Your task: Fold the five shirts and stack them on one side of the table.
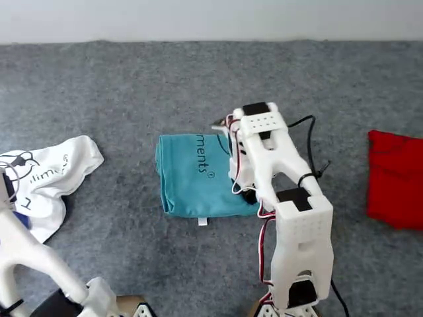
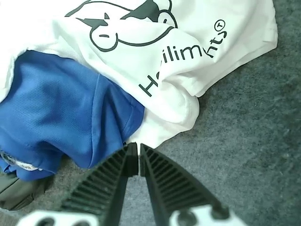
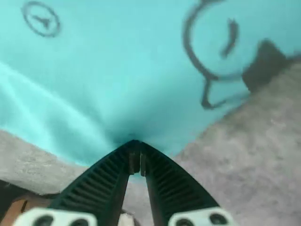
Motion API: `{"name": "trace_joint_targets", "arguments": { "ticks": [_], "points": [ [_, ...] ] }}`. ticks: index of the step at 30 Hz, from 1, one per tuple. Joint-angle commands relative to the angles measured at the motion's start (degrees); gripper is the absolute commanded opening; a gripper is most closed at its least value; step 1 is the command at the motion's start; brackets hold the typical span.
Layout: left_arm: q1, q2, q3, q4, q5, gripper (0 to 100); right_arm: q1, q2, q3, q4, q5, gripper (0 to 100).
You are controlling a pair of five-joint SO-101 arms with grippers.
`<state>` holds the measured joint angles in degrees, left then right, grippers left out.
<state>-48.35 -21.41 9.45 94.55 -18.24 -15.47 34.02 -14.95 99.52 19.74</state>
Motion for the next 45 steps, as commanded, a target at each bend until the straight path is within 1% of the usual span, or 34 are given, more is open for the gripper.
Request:
{"name": "trace_joint_targets", "arguments": {
  "ticks": [1, 4, 7, 8, 10, 12, 14, 16, 17, 20, 22, 29, 33, 35, 39, 41, 44, 45],
  "points": [
    [0.5, -1.8, -0.4, -0.7, 0.4, 1, 3.4, -4.7, -4.1, 3.6, -2.8, 0.9],
    [0.5, -1.8, -0.4, -1.9, 0.4, 1, 5.4, -11.3, -3.3, 3.5, -3.9, 0.9],
    [0.5, -1.8, -0.4, -2.4, 0.4, 1, 5.1, -16.7, -0.7, 3.5, -4.0, 2.7],
    [0.5, -1.8, -0.4, -2.6, 0.4, 1, 4.4, -18.1, 0.5, 3.5, -4.0, 5.5],
    [0.5, -1.8, -0.4, -2.7, 0.4, 1, 3.1, -19.8, 3.4, 3.5, -4.8, 15.8],
    [0.5, -1.8, -0.4, -2.7, 0.4, 1, 1.5, -20.3, 5.5, 3.2, -10.1, 27.3],
    [0.5, -1.8, -0.4, -2.7, 0.4, 1, -1.1, -19.8, 6.8, 2.6, -16.3, 36.9],
    [0.5, -1.8, -0.4, -2.7, 0.4, 1, -3.9, -18.2, 7.0, 1.2, -20.0, 42.2],
    [0.5, -1.8, -0.4, -2.7, 0.4, 1, -5.1, -17.2, 6.9, 0.5, -20.9, 42.4],
    [0.5, -1.8, -0.3, -2.7, 0.4, 1, -7.9, -13.8, 6.9, -2.8, -21.5, 41.6],
    [0.5, -1.8, -0.3, -2.7, 0.4, 1, -8.5, -11.5, 6.9, -5.1, -22.5, 41.6],
    [0.5, -1.7, -0.3, -2.7, 0.4, 1, -6.6, -2.6, 6.9, -9.5, -23.5, 41.6],
    [0.5, -1.7, -0.1, -3.9, 0.4, 1, -6.5, 2.2, 5.8, -9.8, -23.5, 40.5],
    [0.5, -1.7, -0.2, -4.0, 0.4, 1, -6.5, 3.9, 4.6, -9.5, -23.2, 34.0],
    [0.5, -1.7, -0.2, -4.0, 0.4, 1, -6.1, 6.2, 1.4, -8.4, -22.6, 11.1],
    [0.5, -1.7, -0.2, -4.0, 0.4, 1, -6.0, 7.2, -0.5, -7.1, -20.1, 0.9],
    [0.5, -1.7, -0.2, -4.0, 0.4, 1, -6.0, 7.7, -2.4, -4.6, -18.5, 2.7],
    [0.5, -1.7, -0.2, -4.0, 0.4, 1, -6.0, 7.6, -2.9, -4.0, -18.2, 1.5]
  ]
}}
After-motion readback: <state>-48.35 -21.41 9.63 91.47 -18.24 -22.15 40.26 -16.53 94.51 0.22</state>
